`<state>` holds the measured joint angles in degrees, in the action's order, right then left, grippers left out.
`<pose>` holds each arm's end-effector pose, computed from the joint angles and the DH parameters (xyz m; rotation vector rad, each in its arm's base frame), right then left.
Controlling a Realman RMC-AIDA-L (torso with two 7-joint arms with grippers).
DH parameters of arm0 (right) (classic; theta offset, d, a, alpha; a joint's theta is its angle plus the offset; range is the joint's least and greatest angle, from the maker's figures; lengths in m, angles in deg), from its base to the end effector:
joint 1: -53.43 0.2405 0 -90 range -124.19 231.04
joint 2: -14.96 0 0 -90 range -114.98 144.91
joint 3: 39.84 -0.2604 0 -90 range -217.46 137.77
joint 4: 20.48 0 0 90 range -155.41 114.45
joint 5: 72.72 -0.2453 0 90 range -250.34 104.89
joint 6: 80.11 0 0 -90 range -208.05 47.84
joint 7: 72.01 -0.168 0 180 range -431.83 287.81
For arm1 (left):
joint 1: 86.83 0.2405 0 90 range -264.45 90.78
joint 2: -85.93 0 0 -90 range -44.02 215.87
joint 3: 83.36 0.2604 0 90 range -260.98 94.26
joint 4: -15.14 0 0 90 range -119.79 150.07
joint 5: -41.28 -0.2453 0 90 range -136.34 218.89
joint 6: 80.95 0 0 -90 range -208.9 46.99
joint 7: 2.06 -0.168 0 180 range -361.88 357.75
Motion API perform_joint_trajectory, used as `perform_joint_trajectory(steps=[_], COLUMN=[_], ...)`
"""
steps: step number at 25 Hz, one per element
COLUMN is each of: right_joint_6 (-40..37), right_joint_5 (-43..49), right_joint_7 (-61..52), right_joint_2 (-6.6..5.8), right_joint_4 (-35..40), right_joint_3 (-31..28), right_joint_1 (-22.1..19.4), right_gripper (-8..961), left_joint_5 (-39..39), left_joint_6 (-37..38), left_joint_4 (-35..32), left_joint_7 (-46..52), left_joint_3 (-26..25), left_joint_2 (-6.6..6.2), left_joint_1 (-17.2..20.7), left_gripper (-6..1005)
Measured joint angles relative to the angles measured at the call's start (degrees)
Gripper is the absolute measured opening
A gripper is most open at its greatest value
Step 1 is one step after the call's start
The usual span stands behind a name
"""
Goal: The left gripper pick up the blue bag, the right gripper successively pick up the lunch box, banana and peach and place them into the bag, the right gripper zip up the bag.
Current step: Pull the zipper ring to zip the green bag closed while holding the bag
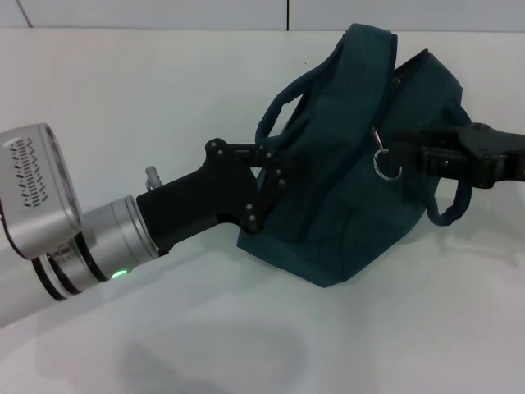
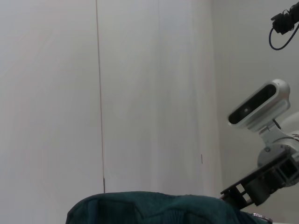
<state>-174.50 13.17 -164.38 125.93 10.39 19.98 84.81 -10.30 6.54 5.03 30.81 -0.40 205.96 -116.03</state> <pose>0.2354 0.3732 0.0041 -2.7707 0.8572 1.0793 -0.2427 0.3213 -0.1025 -2.4588 -0.1521 -1.1380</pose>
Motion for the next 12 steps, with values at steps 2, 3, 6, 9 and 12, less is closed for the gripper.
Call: perform_joint_trajectory(steps=[2,3,6,9,12], right_joint_6=[0.15,0.18,-0.14,-1.37,-3.05], right_joint_5=[0.47,0.62,1.35,1.95,2.26], right_joint_7=[-0.05,-0.16,-0.92,-2.09,-2.8], right_joint_2=[-0.22,-0.29,-0.45,-0.54,-0.81], right_joint_4=[-0.25,-0.35,-0.51,-0.58,-0.66], right_joint_3=[0.04,0.04,0.39,0.89,1.0], right_joint_1=[0.11,0.19,0.82,1.48,2.04], right_gripper=[452,451,447,442,438], left_joint_5=[-0.01,-0.02,-0.02,-0.01,-0.01], left_joint_6=[0.01,0.01,0.02,0.07,0.17], left_joint_4=[0.0,0.0,0.05,0.05,0.04], left_joint_7=[0.0,0.0,0.0,-0.01,0.0], left_joint_3=[0.0,0.01,0.09,0.44,0.69], left_joint_2=[0.0,0.01,0.02,0.02,0.02], left_joint_1=[0.06,0.06,0.03,0.0,0.0], left_gripper=[25,24,24,24,23])
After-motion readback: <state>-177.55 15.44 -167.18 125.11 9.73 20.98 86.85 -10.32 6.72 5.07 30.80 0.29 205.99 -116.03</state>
